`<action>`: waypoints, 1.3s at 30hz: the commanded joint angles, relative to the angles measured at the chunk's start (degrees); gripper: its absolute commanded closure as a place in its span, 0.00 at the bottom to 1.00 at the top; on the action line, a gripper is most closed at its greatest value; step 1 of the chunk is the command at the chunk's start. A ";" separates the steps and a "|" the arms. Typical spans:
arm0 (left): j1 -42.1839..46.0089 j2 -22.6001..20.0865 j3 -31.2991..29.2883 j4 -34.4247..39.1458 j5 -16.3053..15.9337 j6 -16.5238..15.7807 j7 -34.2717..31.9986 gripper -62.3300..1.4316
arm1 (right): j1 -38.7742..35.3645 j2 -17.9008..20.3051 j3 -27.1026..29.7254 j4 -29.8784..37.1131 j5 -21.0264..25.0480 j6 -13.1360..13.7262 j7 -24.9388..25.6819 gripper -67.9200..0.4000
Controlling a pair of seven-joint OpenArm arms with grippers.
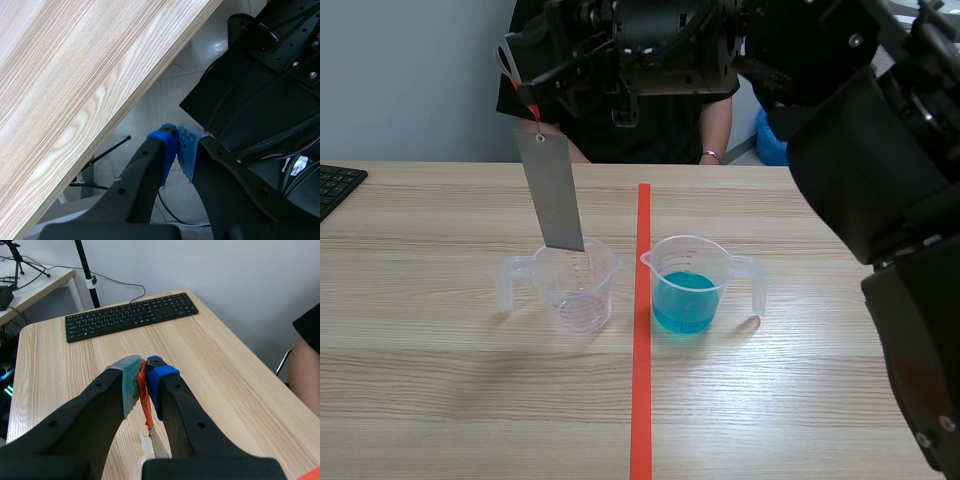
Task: Do the redox reaction experiment.
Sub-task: 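Put the plate into the left beaker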
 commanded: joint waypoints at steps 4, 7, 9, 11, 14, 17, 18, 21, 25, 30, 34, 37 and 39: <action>0.44 -0.48 -0.11 0.57 -0.37 -0.09 -0.57 0.91 | 1.77 -0.48 -0.57 -2.36 -0.04 0.28 2.97 0.97; 0.44 -0.48 -0.11 0.57 -0.37 -0.11 -0.57 0.91 | 1.77 -0.48 -1.20 -3.93 -1.09 0.28 3.93 0.97; 0.42 -0.48 -0.11 0.57 -0.37 -0.11 -0.57 0.91 | 1.77 -0.48 -1.57 -5.03 -2.03 0.28 4.96 0.97; 0.13 -0.48 -0.11 0.55 -0.37 -0.11 -0.35 0.91 | 1.77 -0.48 -1.84 -6.23 -2.97 0.31 6.27 0.97; -0.48 -0.48 -0.11 0.55 -0.37 -0.13 0.83 0.91 | 1.75 -0.48 -1.84 -8.31 -4.52 0.48 8.20 0.98; -0.50 -0.48 -0.11 0.57 -0.37 -0.13 1.11 0.91 | 1.75 -0.48 -1.84 -10.36 -6.38 0.48 10.03 0.98; -0.50 -0.48 -0.11 0.57 -0.37 -0.13 1.11 0.91 | 1.75 -0.48 -1.84 -11.10 -7.37 0.48 10.97 0.98; -0.48 -0.48 -0.11 0.57 -0.37 -0.13 1.14 0.91 | 1.75 -0.48 -1.84 -12.85 -10.01 0.48 13.35 0.98; -0.48 -0.48 -0.11 0.57 -0.37 -0.13 1.14 0.91 | 1.75 -0.48 -1.84 -14.80 -13.00 0.50 15.98 0.98; -0.48 -0.48 -0.11 0.57 -0.37 -0.13 1.14 0.91 | 1.75 -0.48 -1.84 -16.57 -16.59 0.50 18.84 0.98; -0.48 -0.46 -0.11 0.57 -0.37 -0.15 1.14 0.91 | 1.75 -0.48 -3.02 -16.74 -19.56 0.50 20.13 0.98; -0.48 -0.46 -0.11 0.57 -0.37 -0.15 1.14 0.91 | 1.75 -0.48 -4.48 -16.74 -21.51 0.50 20.13 0.98; -0.48 -0.46 -0.11 0.57 -0.37 -0.15 1.14 0.91 | 1.75 -0.48 -5.25 -16.74 -22.47 0.57 20.13 0.98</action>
